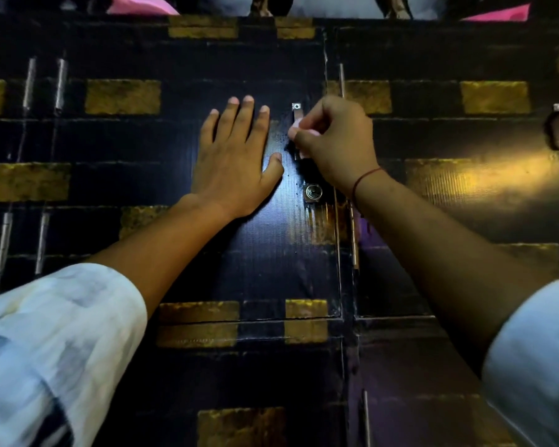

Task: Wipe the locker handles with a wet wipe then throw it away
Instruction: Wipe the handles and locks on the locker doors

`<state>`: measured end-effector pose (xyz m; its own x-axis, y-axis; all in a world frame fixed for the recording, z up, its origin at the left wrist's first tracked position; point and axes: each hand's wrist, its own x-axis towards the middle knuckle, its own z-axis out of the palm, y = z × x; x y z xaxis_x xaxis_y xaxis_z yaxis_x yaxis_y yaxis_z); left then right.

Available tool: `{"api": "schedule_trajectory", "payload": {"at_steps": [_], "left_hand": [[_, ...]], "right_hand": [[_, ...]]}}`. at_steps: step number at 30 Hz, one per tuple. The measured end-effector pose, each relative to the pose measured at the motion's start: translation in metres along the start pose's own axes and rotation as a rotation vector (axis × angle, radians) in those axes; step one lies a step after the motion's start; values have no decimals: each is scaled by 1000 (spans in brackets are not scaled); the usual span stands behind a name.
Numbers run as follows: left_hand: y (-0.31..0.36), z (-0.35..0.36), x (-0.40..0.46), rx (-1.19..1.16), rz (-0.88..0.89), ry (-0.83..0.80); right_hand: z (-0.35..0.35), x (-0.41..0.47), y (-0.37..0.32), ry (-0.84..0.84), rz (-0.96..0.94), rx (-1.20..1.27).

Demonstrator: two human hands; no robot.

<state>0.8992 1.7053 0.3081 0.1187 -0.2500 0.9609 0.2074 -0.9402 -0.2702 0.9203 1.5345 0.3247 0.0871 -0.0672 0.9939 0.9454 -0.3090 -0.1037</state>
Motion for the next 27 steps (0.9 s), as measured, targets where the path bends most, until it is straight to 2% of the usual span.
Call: {"api": "schedule_trajectory", "payload": {"at_steps": [5, 8, 12, 16, 19, 21, 22, 24, 27], "left_hand": [[-1, 0, -2, -23, -4, -5], [-2, 1, -3, -26, 7, -2], [-2, 2, -2, -22, 12, 5], [0, 2, -2, 7, 74, 0], [1, 0, -2, 6, 85, -19], [0, -2, 0, -4, 97, -12], [-2, -3, 2, -8, 108, 3], [-5, -6, 9, -32, 128, 41], [-7, -10, 16, -87, 106, 88]], "right_hand": [[4, -18, 7, -7, -113, -96], [1, -15, 8, -15, -77, -67], [0, -20, 8, 87, 15, 23], [6, -26, 4, 16, -67, -107], [-5, -9, 4, 56, 56, -137], [-16, 6, 3, 119, 164, -23], [-18, 15, 1, 114, 147, 23], [-16, 30, -6, -5, 15, -6], [-7, 41, -16, -226, -223, -313]]}}
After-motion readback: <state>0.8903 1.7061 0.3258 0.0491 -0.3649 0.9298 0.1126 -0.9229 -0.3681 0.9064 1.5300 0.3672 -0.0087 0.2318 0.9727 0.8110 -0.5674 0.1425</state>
